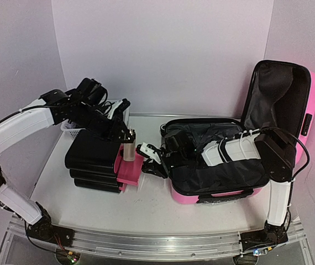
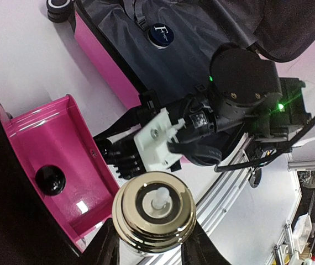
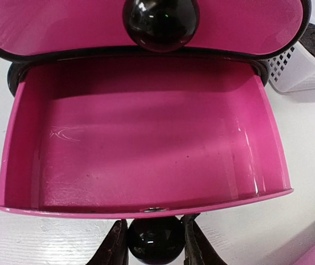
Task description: Open, take out, and arrange the luggage
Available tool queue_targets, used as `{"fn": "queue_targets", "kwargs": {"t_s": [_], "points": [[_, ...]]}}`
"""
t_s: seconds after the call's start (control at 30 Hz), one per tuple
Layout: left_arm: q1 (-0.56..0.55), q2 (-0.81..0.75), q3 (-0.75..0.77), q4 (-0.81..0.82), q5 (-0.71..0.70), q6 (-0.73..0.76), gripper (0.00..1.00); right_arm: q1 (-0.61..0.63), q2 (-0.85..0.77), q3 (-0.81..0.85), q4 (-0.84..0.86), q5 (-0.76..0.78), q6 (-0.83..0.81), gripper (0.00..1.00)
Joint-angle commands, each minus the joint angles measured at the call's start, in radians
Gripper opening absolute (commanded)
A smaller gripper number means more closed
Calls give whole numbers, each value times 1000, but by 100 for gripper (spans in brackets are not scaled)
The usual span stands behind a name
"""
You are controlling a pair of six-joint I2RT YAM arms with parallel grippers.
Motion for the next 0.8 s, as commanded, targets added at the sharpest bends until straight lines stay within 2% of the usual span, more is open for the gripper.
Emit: {"fn": "queue_targets", "kwargs": {"t_s": [0.0, 0.27, 0.4, 0.53, 0.7, 0.77], "points": [[34, 77, 101, 61, 101, 10, 5, -12, -64, -37, 84, -9, 14, 21], [36, 133, 47, 30, 3, 34, 5, -14, -65, -26, 131, -39, 52, 21], [37, 138, 37, 24, -28, 25, 8, -14, -74, -22, 139, -47, 55, 21], [37, 179, 51, 24, -42, 34, 15, -14, -74, -11, 140, -56, 59, 20], [37, 183, 54, 16, -84, 41, 36, -13, -73, -4, 140, -59, 62, 20], [37, 176, 52, 15, -94, 41, 41, -14, -70, -1, 139, -61, 63, 19]]}}
